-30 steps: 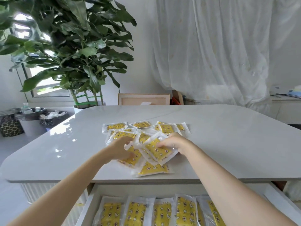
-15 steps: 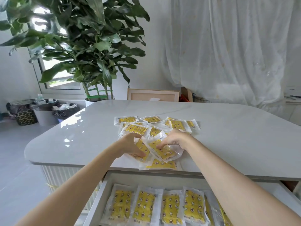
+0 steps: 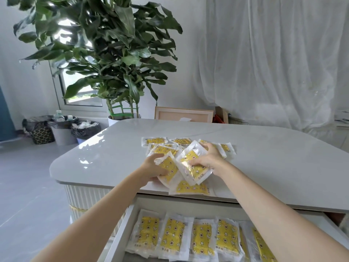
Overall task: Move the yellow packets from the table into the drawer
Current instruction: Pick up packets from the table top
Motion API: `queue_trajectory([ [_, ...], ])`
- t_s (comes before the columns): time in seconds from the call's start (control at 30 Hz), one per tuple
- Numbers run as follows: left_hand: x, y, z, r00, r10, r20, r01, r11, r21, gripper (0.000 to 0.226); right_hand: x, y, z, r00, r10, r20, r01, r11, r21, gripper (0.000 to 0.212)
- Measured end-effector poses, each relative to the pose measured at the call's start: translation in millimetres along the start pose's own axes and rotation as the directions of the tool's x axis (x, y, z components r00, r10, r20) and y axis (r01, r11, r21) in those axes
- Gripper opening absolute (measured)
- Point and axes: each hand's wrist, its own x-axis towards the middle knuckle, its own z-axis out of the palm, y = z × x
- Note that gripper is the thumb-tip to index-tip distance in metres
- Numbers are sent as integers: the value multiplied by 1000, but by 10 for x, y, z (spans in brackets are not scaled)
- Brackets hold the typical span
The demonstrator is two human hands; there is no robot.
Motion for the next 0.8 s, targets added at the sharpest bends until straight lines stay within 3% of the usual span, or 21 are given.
queue_trajectory([
  [0.07, -67, 26, -67, 999, -40, 3, 40, 988, -151, 65, -35, -8, -41, 998, 26, 58, -33, 992, 121, 108],
  [0.1, -117, 50, -99, 999, -36, 12, 38, 974, -224, 65, -72, -10, -57, 995, 41, 94, -60, 977, 203, 102],
  [0.2, -277, 137, -188, 999, 13, 34, -1, 948, -318, 60, -299, -45, -97, 978, 43, 203, -123, 907, 402, 48],
  [0.27, -389, 153, -237, 997, 29, 68, -7, 954, -299, 52, -431, -4, -122, 964, 16, 266, -137, 885, 444, 30],
  [0.3, -447, 140, -258, 995, 27, 93, 0, 960, -281, 49, -467, 32, -134, 959, 6, 284, -141, 878, 457, 32],
  [0.37, -572, 86, -293, 989, 8, 150, 29, 971, -238, 45, -563, 114, -156, 944, 0, 329, -162, 870, 466, 72],
  [0.4, -635, 48, -307, 984, -1, 176, 39, 977, -212, 43, -605, 176, -171, 933, 16, 359, -187, 875, 447, 91],
  [0.43, -696, 16, -318, 980, -7, 198, 45, 982, -185, 42, -672, 220, -189, 917, 24, 399, -207, 882, 424, 92],
  [0.53, -856, -61, -345, 957, -54, 285, 61, 998, -15, 30, -914, 283, -301, 857, 54, 512, -226, 933, 280, 20],
  [0.57, -912, -89, -348, 941, -86, 327, 64, 995, 78, 23, -990, 316, -351, 829, 72, 554, -223, 952, 211, 8],
  [0.67, -997, -214, -350, 897, -212, 388, 91, 948, 306, 20, -1062, 498, -470, 735, 147, 662, -230, 973, 38, 4],
  [0.8, -933, -459, -279, 886, -333, 322, 151, 865, 479, 13, -1048, 746, -551, 730, 311, 609, -314, 943, -106, 4],
])
